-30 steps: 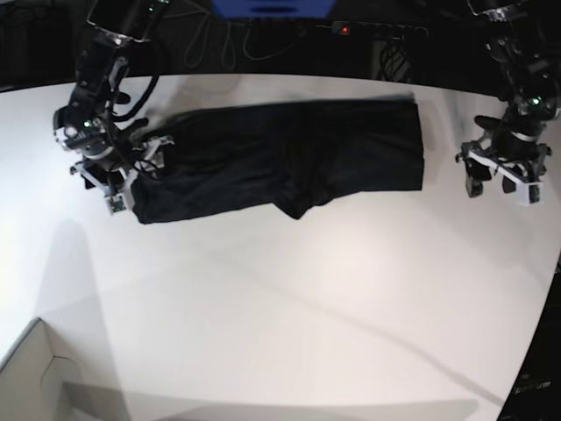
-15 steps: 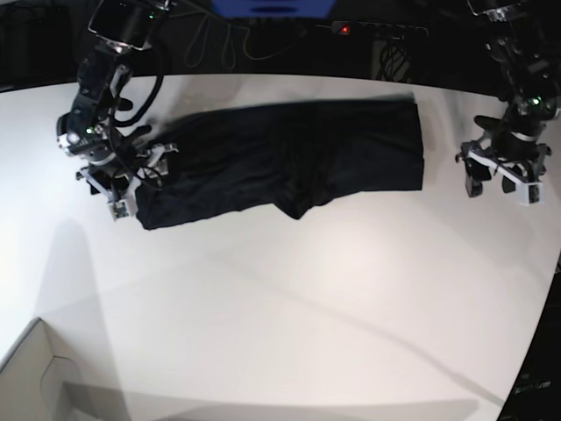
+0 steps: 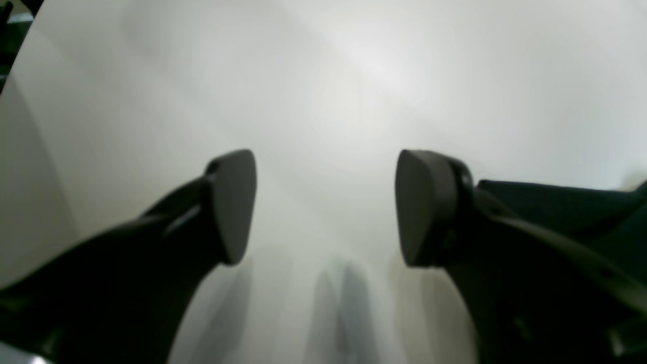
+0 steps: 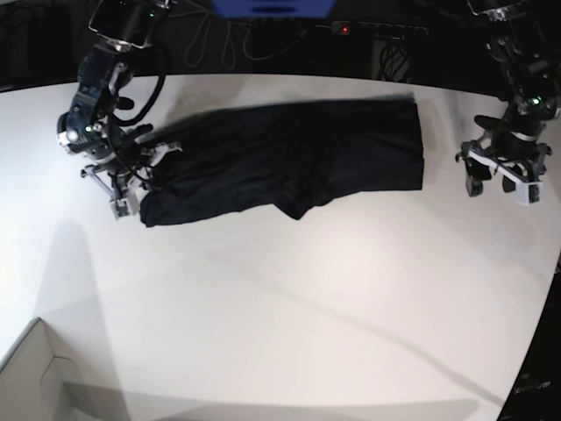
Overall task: Layout the t-shirt on the table in an organized manner, then fold the t-shirt properly
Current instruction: 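Grasp the strip end with the right gripper and lift it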
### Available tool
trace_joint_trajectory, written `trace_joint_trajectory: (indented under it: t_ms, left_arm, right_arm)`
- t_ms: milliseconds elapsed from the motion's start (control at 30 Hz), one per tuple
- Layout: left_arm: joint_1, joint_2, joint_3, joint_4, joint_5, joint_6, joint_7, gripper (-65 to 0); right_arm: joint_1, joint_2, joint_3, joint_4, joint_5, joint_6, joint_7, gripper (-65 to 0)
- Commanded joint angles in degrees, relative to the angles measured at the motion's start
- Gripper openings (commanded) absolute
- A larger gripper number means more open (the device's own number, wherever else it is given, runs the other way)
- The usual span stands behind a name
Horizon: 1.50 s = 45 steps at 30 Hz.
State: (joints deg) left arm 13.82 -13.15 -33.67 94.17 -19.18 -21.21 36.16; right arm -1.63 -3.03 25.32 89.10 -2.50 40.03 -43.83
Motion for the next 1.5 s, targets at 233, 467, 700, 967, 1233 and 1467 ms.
trace_joint_trajectory:
  t_ms: [233, 467, 700, 967, 1233, 1467]
  left_arm:
    - [1.2, 0.5, -5.9, 1.4, -0.6, 0.1, -1.0, -23.1]
    - [3.1, 0.5, -6.2, 1.3, -0.7, 0.1, -1.0, -23.1]
    - [4.2, 0.5, -6.2, 1.4, -0.7, 0.1, -1.0, -23.1]
    - [4.2, 0.5, -6.2, 1.5, -0.7, 0.1, -1.0, -23.1]
    - [4.2, 0.5, -6.2, 1.5, -0.7, 0.1, -1.0, -23.1]
    - [4.2, 0.5, -5.8, 1.1, -0.5, 0.1, -1.0, -23.1]
  right_arm:
    - [0.1, -2.6, 0.0, 9.5, 0.6, 0.0, 1.1, -65.0]
    - [-1.2, -3.9, -2.5, 13.4, 0.6, 0.0, 1.1, -65.0]
    - [-5.0, -3.9, -9.7, 18.6, 0.6, 0.0, 1.3, -65.0]
    - [-5.0, -3.5, -10.0, 18.4, 0.5, 0.0, 1.3, -65.0]
    - [-5.2, -3.5, -9.9, 19.5, 0.6, 0.0, 1.1, -65.0]
    - [-6.9, -3.7, -13.1, 23.5, 0.6, 0.0, 1.5, -65.0]
